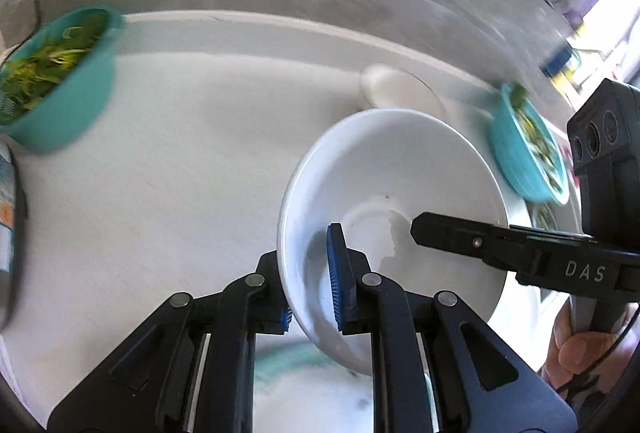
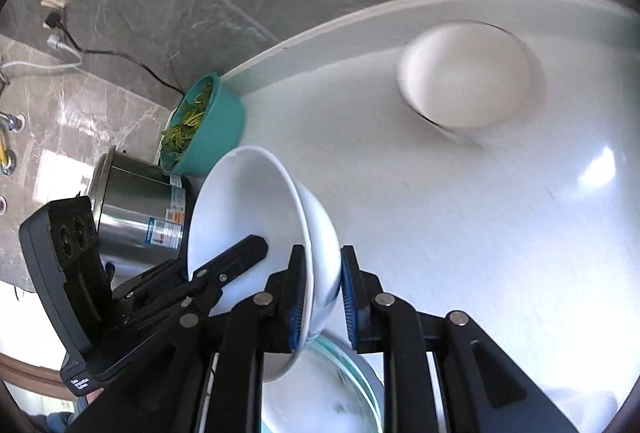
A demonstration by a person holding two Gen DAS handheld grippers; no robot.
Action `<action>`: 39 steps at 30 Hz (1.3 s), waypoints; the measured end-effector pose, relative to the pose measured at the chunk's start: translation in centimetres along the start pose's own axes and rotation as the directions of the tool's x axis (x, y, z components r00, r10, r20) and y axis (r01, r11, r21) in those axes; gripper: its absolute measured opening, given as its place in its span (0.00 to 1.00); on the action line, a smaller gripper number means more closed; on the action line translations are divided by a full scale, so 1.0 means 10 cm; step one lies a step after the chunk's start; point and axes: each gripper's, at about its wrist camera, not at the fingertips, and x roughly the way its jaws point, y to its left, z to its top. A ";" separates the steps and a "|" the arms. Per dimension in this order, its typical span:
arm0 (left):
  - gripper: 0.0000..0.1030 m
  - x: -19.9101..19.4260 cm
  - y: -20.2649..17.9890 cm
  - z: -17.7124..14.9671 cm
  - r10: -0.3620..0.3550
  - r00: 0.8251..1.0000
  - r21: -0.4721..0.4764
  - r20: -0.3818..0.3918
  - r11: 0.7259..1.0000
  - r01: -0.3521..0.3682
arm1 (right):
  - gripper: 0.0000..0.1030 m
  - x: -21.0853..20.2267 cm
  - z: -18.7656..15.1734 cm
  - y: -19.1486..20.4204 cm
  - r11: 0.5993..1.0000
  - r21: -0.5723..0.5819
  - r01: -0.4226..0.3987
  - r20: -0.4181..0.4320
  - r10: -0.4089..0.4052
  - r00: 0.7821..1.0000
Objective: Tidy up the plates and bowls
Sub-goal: 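Lift the small white bowl and lower it into the large white bowl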
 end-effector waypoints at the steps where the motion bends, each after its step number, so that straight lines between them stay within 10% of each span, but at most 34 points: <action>1: 0.13 0.01 -0.17 -0.09 -0.015 1.000 0.024 -0.014 1.000 0.016 | 0.19 -0.06 -0.07 -0.07 1.000 0.011 0.001 0.005 -0.001 1.000; 19: 0.13 0.47 -2.08 -0.97 -0.080 0.968 0.316 -0.239 0.936 0.156 | 0.20 -1.02 -1.32 -1.31 0.956 0.291 0.022 0.076 -0.046 0.996; 31: 0.15 0.91 -2.40 -1.20 -0.024 0.951 0.376 -0.308 0.915 0.145 | 0.19 -1.04 -1.57 -1.70 0.944 0.326 0.060 0.036 -0.076 0.996; 39: 0.20 1.09 -2.51 -1.21 0.010 0.957 0.400 -0.289 0.910 0.112 | 0.19 -0.99 -1.51 -1.56 0.959 0.175 0.224 -0.002 -0.228 0.974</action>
